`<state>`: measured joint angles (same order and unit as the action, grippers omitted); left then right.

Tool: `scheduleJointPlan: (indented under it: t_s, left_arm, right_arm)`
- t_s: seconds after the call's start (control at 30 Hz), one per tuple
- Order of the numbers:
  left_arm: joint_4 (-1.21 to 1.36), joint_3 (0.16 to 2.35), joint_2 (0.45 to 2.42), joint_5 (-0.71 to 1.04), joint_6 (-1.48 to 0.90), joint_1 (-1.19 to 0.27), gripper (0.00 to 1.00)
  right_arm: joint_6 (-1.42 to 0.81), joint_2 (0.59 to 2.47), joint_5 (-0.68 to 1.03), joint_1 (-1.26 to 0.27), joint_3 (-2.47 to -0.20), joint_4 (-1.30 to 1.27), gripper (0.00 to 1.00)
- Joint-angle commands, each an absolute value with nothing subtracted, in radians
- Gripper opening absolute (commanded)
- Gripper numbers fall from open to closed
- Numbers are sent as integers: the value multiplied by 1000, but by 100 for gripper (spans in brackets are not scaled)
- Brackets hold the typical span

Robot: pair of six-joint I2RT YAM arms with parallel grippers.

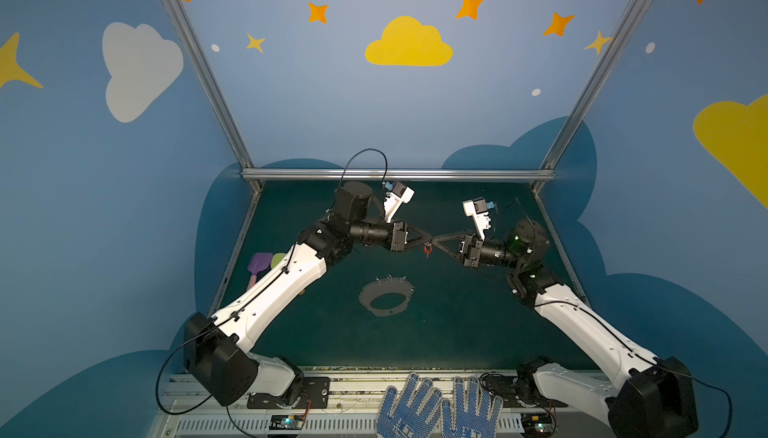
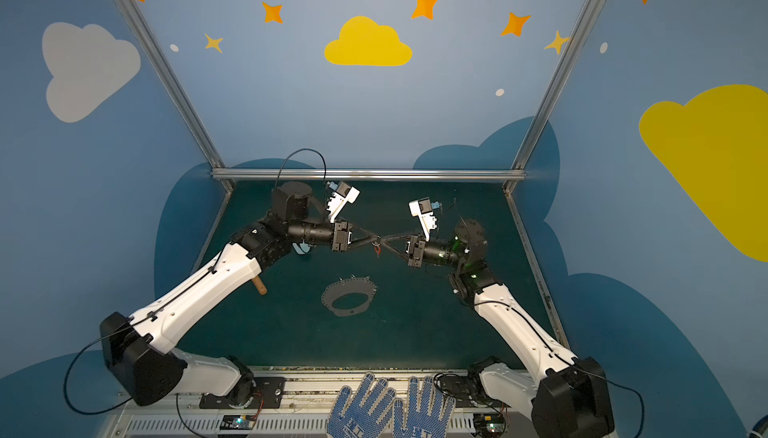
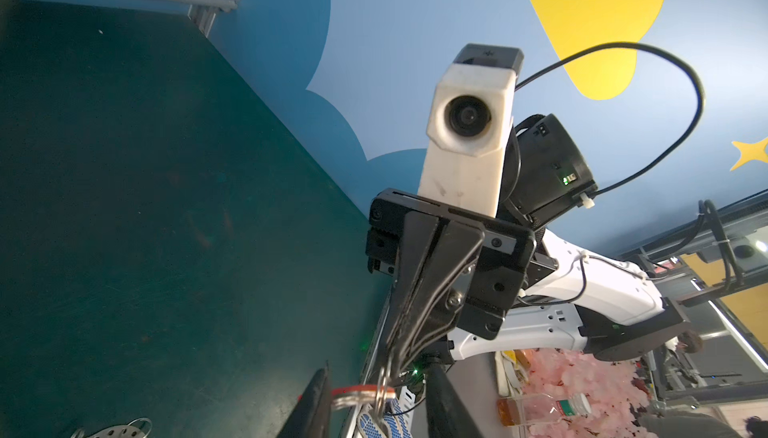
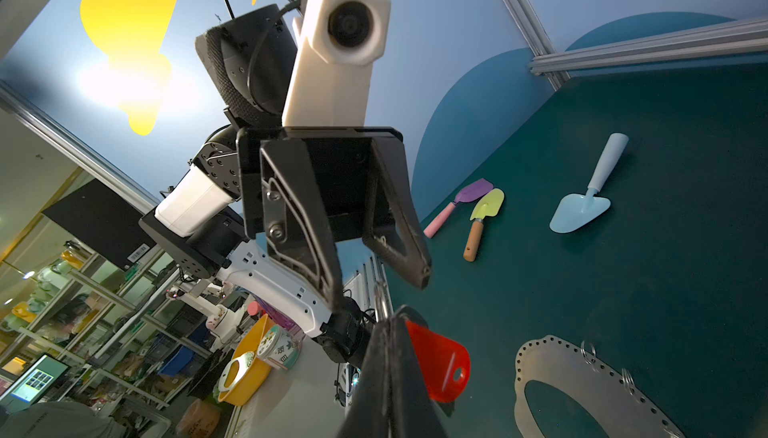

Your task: Put the keys on the keyring

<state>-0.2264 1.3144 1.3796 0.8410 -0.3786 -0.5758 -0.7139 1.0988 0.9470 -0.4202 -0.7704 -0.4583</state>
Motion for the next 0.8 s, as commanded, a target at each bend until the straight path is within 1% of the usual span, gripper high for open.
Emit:
scheduleJointPlan:
  t_s: [0.0, 0.1, 0.27, 0.4, 0.5, 0.6, 0.77]
  left_arm:
    - [-151, 1277, 1325, 800, -416, -552, 42]
    - [-147, 1249, 1301, 778, -422, -546, 43]
    - [-89, 1200, 1284, 794, -472, -548, 44]
    - [-34, 1170, 1287, 816, -519, -552, 41]
    - [-17, 1165, 1292, 812, -526, -566, 41]
    - [-5, 1163, 1299, 801, -534, -575, 43]
    - [3, 1159, 1307, 774, -544, -577, 43]
  right_arm:
    - [-664, 1064, 926, -419, -810, -410, 0]
    - [-650, 1051, 908, -419, -810, -388, 0]
    - [-653, 1034, 884, -418, -806, -383, 0]
    - [-669, 1023, 856, -422, -814, -373, 0]
    - [-677, 1015, 832, -423, -828, -338, 0]
    - [-699, 1011, 769, -422, -859, -261, 0]
    - [-762, 1017, 657, -420, -921, -105, 0]
